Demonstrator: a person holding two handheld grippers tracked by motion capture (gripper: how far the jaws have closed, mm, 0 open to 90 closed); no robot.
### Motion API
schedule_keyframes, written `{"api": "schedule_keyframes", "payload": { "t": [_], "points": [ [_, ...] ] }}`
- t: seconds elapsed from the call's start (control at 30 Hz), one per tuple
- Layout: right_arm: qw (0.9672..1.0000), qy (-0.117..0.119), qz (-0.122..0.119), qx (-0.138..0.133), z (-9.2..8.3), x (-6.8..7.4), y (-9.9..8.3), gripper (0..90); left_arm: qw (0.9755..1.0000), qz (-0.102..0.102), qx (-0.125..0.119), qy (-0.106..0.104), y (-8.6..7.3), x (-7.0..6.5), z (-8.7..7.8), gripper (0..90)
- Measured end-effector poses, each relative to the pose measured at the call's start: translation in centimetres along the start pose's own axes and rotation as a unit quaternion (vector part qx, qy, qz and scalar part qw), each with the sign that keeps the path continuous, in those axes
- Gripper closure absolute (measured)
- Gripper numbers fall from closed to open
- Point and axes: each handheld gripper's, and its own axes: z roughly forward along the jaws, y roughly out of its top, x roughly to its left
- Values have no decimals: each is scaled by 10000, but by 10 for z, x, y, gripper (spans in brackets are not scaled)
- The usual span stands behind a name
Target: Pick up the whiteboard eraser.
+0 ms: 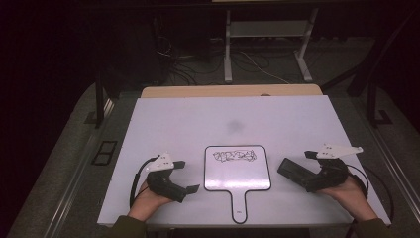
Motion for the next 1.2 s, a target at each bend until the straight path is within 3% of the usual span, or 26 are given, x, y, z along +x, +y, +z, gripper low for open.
{"api": "schedule_keyframes", "payload": {
  "t": [0.4,0.63,0.87,1.2],
  "points": [
    [9997,14,-20,249,6,-19,7,0,10000,24,-12,17,0,0,0,0],
    [9989,-18,-40,462,7,-21,5,0,10000,32,0,1,0,0,0,0],
    [9971,-25,-77,753,10,-21,1,0,10000,66,25,14,0,-1,0,0],
    [9917,-68,-221,1265,17,-19,-7,0,10000,50,34,13,-1,-1,0,0]
  ]
}}
